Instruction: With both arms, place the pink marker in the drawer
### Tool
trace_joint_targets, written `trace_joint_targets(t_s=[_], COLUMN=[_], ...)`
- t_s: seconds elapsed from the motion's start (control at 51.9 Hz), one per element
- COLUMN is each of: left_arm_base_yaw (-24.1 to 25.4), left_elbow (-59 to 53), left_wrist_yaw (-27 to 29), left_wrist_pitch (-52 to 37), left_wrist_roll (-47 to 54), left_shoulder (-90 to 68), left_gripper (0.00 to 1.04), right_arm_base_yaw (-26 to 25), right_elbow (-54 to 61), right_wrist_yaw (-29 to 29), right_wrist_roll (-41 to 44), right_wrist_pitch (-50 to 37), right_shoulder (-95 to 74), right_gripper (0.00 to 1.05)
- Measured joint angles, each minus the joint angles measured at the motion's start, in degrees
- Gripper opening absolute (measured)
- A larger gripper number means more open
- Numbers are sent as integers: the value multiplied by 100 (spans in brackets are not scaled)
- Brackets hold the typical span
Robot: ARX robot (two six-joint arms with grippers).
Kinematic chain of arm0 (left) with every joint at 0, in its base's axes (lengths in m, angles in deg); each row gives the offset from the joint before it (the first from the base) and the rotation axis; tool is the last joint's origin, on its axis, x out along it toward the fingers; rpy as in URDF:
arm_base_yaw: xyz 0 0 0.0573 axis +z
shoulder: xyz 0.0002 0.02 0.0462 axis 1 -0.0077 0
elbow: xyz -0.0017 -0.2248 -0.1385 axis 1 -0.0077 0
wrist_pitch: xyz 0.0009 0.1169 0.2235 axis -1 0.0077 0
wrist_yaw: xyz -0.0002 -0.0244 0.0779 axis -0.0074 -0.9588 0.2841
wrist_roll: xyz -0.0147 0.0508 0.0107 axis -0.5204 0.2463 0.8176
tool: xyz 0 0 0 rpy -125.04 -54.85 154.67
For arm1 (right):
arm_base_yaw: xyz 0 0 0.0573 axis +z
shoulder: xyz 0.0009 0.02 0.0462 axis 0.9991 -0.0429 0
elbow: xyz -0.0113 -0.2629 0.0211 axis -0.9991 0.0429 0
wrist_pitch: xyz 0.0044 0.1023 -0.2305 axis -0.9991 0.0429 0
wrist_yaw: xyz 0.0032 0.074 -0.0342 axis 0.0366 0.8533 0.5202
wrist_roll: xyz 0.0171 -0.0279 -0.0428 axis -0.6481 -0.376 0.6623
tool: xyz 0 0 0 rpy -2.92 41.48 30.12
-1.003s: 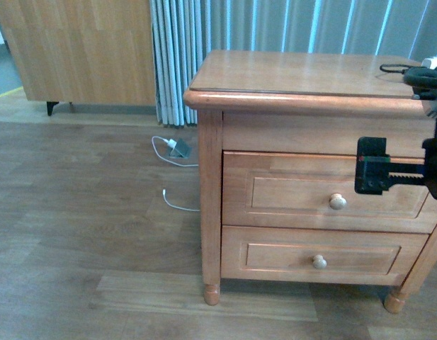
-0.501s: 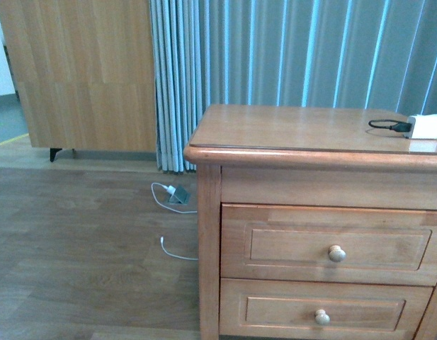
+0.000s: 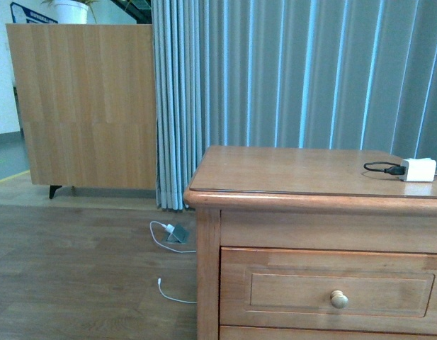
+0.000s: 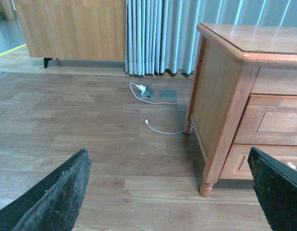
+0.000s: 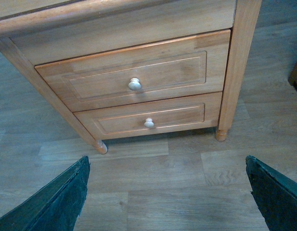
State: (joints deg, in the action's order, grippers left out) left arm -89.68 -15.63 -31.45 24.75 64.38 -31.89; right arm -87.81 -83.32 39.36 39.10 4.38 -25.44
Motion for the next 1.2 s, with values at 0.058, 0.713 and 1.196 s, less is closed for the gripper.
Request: trace_joint_targets(t_s=[0.058,0.713,1.196], left_arm_base_yaw=[0,0,0], left_elbow=[0,0,0], left_wrist_yaw=[-4,-4,-2], left_wrist_pitch=[0,0,2], left_wrist_roll=[0,0,0], left_shoulder=[0,0,0], left_gripper=[99,99,99], right_arm_base_yaw=[4,11,11], right_elbow=[166,780,776], right_wrist_yaw=[-17,-17,-15], right_wrist_roll=[146,382,382], right_wrist_pitch=[-415,177,1644], right_shoulder=[149,1504,2970], right_gripper=[66,1,1])
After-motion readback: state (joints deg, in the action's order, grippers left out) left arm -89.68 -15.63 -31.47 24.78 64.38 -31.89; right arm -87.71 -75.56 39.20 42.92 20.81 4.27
